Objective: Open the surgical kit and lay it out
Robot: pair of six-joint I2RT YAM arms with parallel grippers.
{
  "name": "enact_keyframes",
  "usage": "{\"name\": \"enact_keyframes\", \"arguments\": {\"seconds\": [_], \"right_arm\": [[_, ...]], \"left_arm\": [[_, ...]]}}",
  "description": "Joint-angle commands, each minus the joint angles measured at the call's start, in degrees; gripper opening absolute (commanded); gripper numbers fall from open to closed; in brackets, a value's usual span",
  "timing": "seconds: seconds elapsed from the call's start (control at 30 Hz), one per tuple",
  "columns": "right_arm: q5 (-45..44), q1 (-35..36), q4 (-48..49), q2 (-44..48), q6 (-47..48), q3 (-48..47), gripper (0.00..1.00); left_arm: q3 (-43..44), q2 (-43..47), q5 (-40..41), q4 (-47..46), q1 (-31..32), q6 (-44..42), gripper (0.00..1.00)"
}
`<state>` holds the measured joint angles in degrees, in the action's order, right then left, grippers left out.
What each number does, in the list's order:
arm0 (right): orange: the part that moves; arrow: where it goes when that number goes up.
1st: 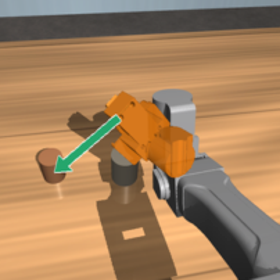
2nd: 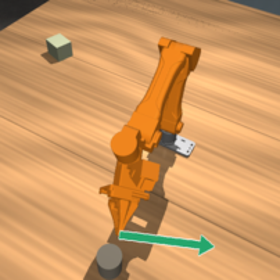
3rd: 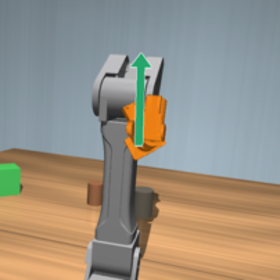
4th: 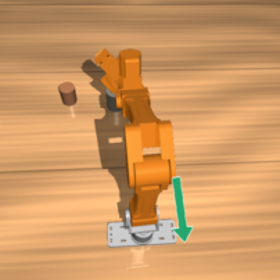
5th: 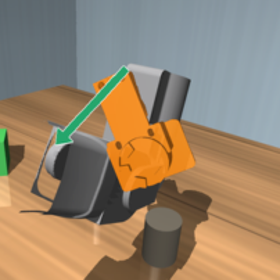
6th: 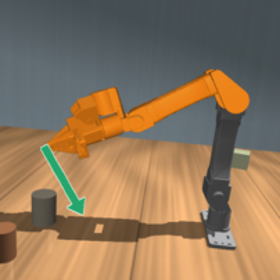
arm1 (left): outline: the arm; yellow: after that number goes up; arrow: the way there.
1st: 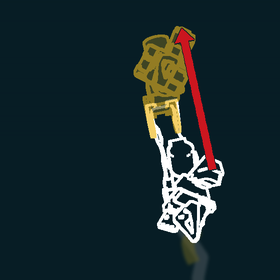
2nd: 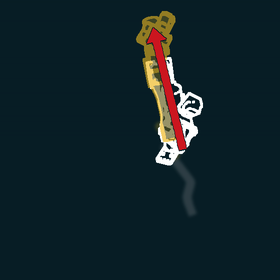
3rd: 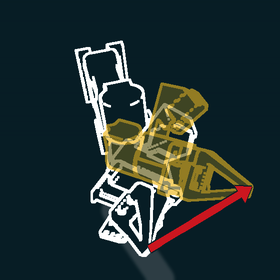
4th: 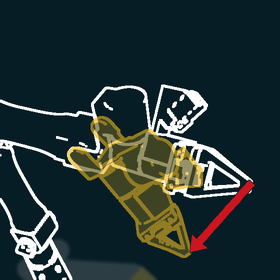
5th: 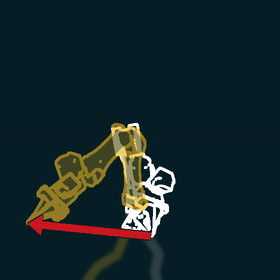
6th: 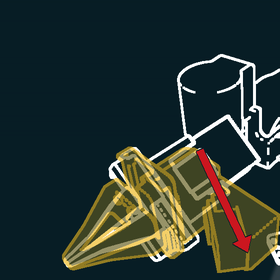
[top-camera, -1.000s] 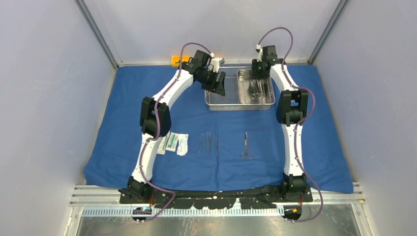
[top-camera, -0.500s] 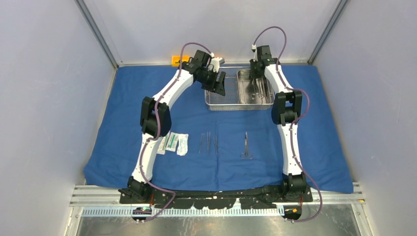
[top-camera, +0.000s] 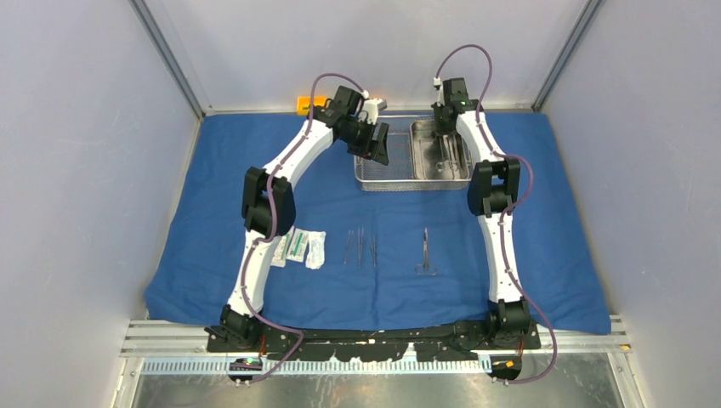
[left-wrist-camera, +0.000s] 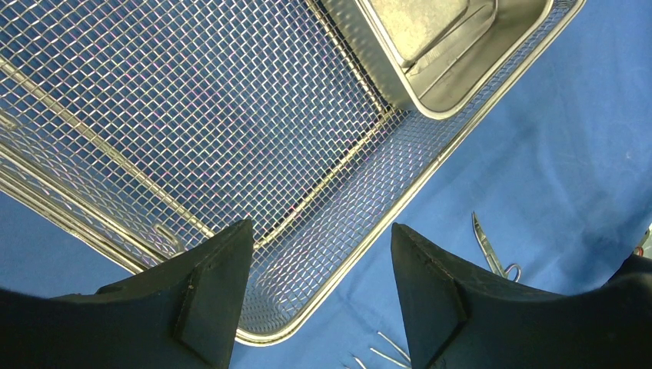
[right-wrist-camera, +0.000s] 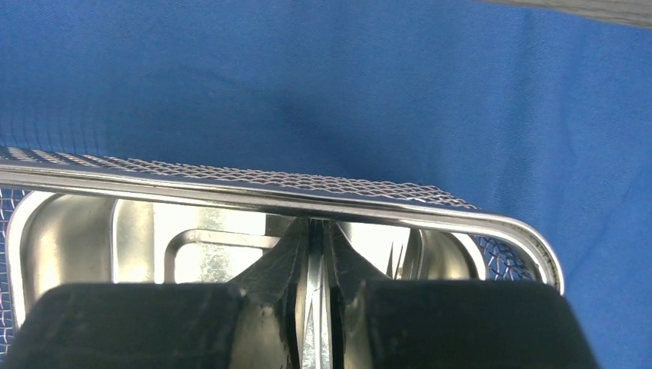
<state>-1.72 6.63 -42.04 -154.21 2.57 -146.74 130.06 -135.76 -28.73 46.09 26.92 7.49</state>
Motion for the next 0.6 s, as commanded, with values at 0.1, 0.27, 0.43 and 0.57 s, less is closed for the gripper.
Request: {"name": "enact_keyframes", "arguments": {"seconds": [0.1,0.27,0.43,0.57], "right_arm": [[-0.05,-0.39,-2.43,-2.38,0.78,-1.45,0.03],[0.92,-0.64,-0.41,0.65,-1.05,-0.48,0.00],[3.84,-0.65,1.90,5.03,-2.51,1.49,0.00],[4.19,-0.49,2.14,7.86,-4.34,1.43,0.00]], "left_arm": [[1.78,-0.12,-1.45,-1.22,-0.68,0.47,0.68],[1.77,0.38,-1.01,-0.78,-0.90,0.09,0.68],[1.78,1.07,-0.80,-0.67,-0.90,-0.18,0.68],[1.82,1.43,-0.79,-0.66,-0.90,0.09,0.68]]}}
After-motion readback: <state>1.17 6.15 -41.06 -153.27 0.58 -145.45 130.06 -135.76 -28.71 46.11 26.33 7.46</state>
